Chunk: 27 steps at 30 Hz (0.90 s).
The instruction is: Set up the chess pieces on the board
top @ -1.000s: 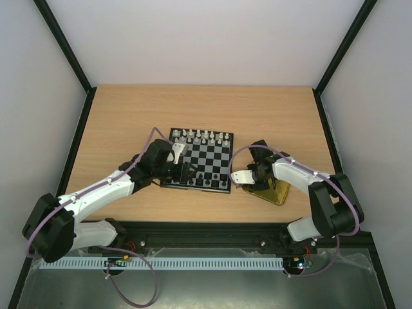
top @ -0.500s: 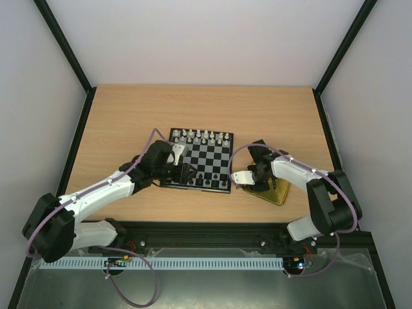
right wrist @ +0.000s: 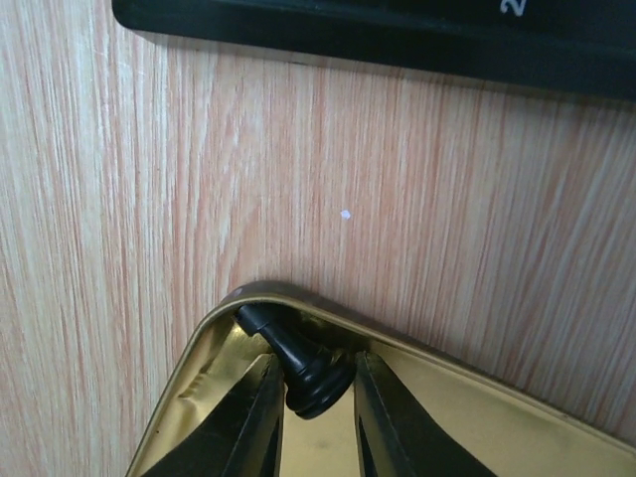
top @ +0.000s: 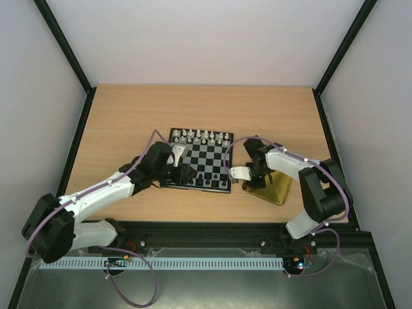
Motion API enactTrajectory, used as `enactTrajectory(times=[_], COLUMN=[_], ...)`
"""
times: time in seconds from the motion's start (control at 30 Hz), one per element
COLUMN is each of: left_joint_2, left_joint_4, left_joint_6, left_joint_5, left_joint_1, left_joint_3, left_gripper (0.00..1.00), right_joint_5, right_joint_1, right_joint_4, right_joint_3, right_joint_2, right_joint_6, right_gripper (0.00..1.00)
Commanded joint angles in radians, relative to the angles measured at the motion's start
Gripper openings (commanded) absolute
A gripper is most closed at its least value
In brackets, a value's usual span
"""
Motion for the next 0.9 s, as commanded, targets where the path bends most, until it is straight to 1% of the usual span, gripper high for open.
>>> enactTrajectory(times=[0.0, 0.23, 0.4, 0.57, 0.73, 0.87], left_joint_2=[-0.018, -0.034, -0.043, -0.049, -0.021, 0.041], left_joint_4=[0.017, 0.020, 0.039, 0.115, 0.232, 0.332], left_joint_6=[-0.005, -0.007, -0.027, -0.107, -0.185, -0.231], left_joint_5=[-0.002, -0.004, 0.000, -0.006, -0.002, 0.003], left_joint_1=[-0.005, -0.006, -0.007, -0.007, -0.023, -0.053], left_joint_3=[-0.018, -0.026, -0.038, -0.057, -0.072, -0.064], left_gripper=[0.53, 0.53, 0.53, 0.53, 0.53, 0.53], right_joint_5=[0.023, 0.058, 0.015, -0.052, -0.134, -0.256], right_joint_1=[0.004, 0.002, -0.029, -0.069, -0.089, -0.089], right_joint_4=[-0.100, -0.100, -0.138, -0.162, -0.219, -0.262], right_joint_3=[-0.023, -0.048, -0.003, 0.052, 0.122, 0.185], right_joint_2=[0.017, -0.045, -0.052, -0.065, -0.068, -0.077], right_joint_6=[0.010, 0.061, 0.142, 0.228, 0.312, 0.393], right_gripper=[0.22, 0.19, 0.17, 0.17, 0.17, 0.17])
